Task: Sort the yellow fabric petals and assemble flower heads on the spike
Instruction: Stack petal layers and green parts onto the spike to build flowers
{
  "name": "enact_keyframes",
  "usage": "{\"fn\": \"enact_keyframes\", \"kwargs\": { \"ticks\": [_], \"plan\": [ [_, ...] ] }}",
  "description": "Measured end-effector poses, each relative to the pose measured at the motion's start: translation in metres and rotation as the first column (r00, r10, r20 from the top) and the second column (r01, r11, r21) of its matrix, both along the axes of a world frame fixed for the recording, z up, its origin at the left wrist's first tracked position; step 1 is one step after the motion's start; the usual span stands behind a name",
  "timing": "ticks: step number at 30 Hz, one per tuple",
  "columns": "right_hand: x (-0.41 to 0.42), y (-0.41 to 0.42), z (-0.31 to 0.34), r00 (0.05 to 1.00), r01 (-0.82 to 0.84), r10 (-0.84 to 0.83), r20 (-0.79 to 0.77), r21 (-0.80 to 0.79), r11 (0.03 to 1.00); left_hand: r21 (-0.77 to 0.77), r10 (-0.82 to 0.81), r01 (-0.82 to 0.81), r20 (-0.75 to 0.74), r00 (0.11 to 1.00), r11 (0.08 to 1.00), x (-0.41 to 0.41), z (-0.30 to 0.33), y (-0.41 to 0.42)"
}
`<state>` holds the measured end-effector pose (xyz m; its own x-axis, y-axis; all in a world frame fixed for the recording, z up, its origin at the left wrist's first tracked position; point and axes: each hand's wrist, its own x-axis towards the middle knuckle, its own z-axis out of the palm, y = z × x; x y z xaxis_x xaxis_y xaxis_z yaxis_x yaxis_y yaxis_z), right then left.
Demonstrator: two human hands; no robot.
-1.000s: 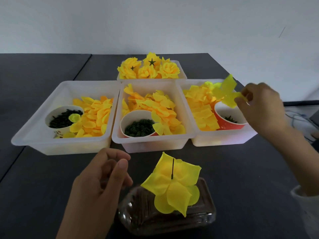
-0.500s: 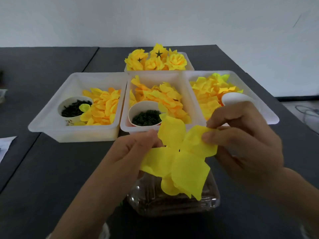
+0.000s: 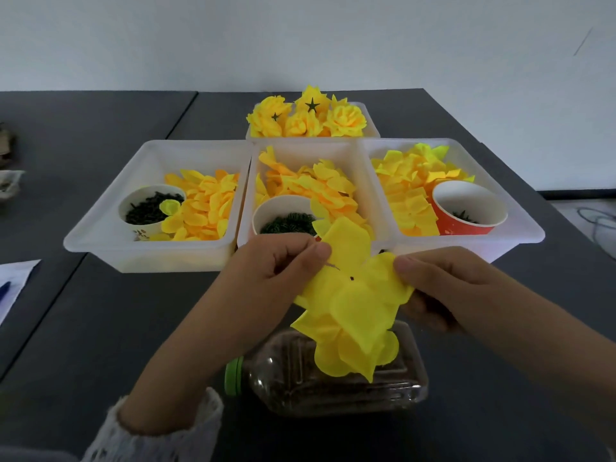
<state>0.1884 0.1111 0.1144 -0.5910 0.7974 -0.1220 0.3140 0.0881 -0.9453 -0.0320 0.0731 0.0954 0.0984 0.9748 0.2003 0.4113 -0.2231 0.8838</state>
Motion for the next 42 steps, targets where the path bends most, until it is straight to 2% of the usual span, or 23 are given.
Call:
{"fn": "enact_keyframes", "kwargs": {
  "ticks": [2,3,5,7,12,16,25,31,38,42],
  "plan": [
    [0.000,-0.003,-0.002,0.999,0.036,-0.036,-0.008,0.023,0.999,-0.154,-0.011,0.039,0.182,0.983,0.987,0.000,-0.001,0.000],
    [-0.003,-0.005,-0.001,0.997,0.080,-0.080,-0.010,0.014,0.997,-0.224,-0.011,0.062,0.225,0.974,0.973,0.000,-0.003,-0.001],
    [-0.007,-0.011,-0.004,0.990,0.141,-0.141,-0.016,0.009,0.990,-0.268,-0.007,0.076,0.248,0.969,0.960,0.002,-0.007,-0.006],
    [-0.009,-0.018,-0.008,0.988,0.154,-0.153,-0.022,0.019,0.988,-0.232,0.005,0.054,0.246,0.969,0.971,0.002,-0.010,-0.009],
    [-0.009,-0.030,-0.021,0.991,0.132,-0.134,0.018,0.060,0.989,-0.121,0.081,-0.071,0.078,0.994,0.990,-0.004,-0.018,-0.005],
    [-0.007,-0.035,-0.025,0.987,0.158,-0.160,0.016,0.100,0.982,-0.044,0.135,-0.133,0.046,0.990,0.990,0.001,-0.023,0.001],
    [-0.006,-0.042,-0.015,0.972,0.233,-0.230,-0.045,0.098,0.967,0.091,0.107,-0.114,0.079,0.991,0.989,0.006,-0.018,0.008],
    [-0.006,-0.042,-0.010,0.972,0.236,-0.228,-0.063,0.155,0.959,0.151,0.093,-0.104,0.081,0.992,0.983,0.001,-0.014,0.011],
    [-0.009,-0.041,-0.019,0.977,0.208,-0.212,0.013,0.154,0.966,0.061,0.093,-0.095,0.033,0.995,0.994,0.005,-0.021,0.016],
    [-0.009,-0.042,-0.020,0.977,0.210,-0.213,0.002,0.153,0.966,0.046,0.098,-0.098,0.021,0.995,0.994,0.003,-0.025,0.018]
  ]
}}
